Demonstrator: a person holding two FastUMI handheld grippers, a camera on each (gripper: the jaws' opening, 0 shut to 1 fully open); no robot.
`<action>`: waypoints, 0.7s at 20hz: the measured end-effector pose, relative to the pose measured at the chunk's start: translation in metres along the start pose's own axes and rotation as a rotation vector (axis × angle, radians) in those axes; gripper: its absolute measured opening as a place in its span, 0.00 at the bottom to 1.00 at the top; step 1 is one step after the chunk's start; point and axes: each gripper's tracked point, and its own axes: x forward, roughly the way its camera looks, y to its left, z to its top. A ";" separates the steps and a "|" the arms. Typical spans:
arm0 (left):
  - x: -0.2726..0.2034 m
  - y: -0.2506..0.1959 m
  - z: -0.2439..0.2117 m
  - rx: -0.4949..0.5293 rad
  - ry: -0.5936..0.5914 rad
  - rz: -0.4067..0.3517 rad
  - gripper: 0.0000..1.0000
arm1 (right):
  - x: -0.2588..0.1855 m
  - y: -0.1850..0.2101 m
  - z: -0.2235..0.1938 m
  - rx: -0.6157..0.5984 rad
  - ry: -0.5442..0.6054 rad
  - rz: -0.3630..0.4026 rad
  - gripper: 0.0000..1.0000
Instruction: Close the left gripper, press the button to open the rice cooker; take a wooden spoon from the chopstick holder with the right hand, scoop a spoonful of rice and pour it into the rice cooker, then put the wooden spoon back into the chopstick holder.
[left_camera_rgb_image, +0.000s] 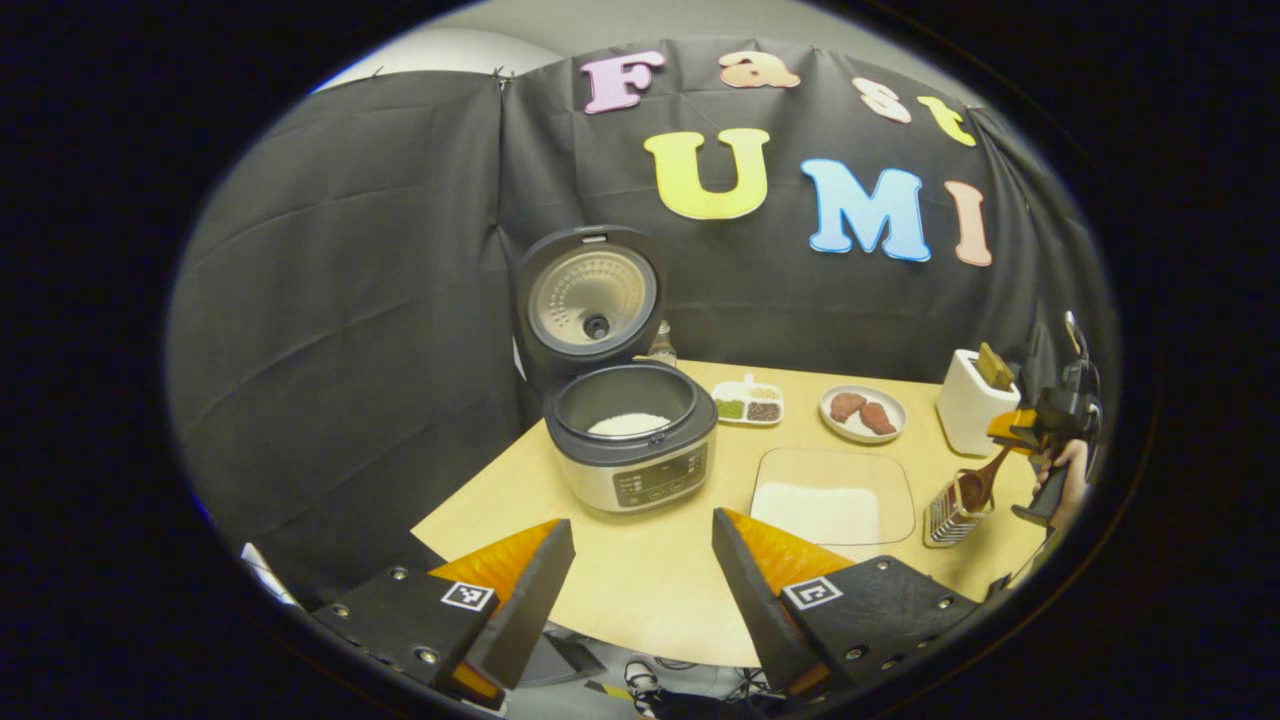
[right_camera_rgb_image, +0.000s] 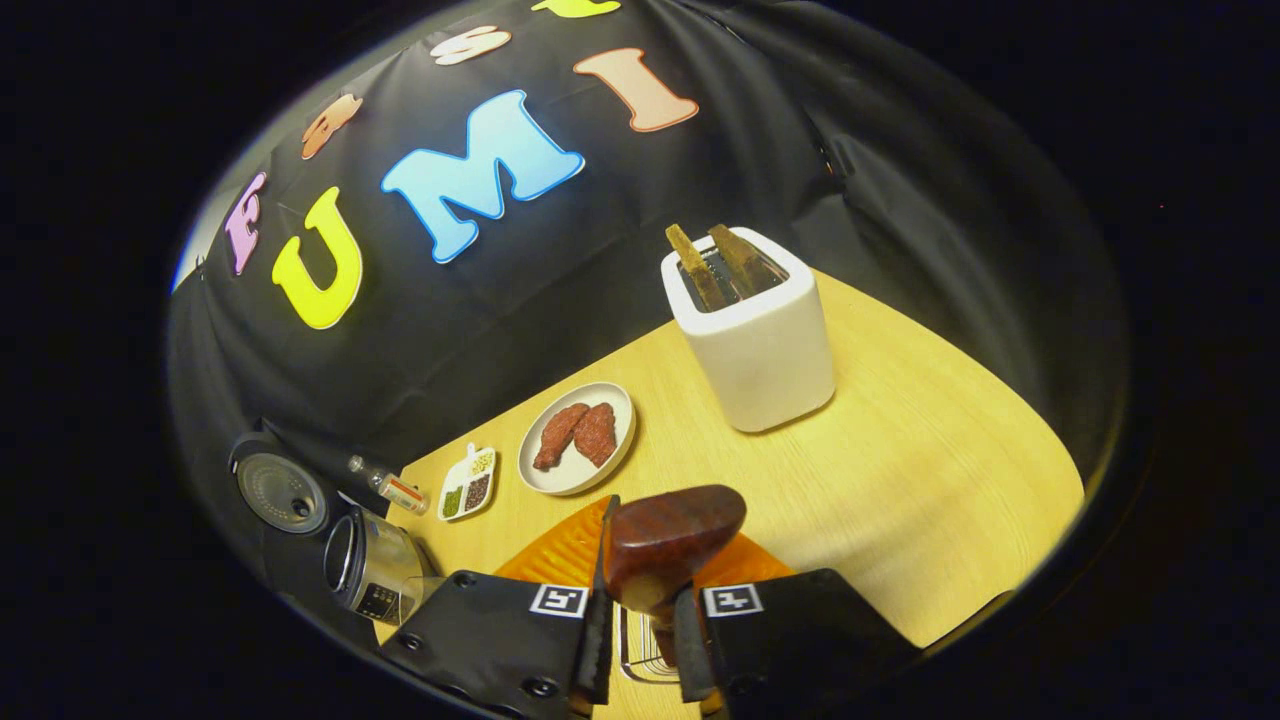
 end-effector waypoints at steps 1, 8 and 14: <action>0.000 0.001 -0.003 0.002 0.006 0.001 0.89 | 0.000 0.000 0.002 0.004 -0.009 0.001 0.29; 0.014 0.002 0.023 -0.014 -0.021 -0.029 0.89 | -0.022 -0.022 0.021 -0.009 -0.078 -0.070 0.92; 0.049 0.031 0.111 -0.031 -0.134 -0.055 0.89 | -0.063 -0.035 0.039 -0.186 -0.195 -0.180 0.98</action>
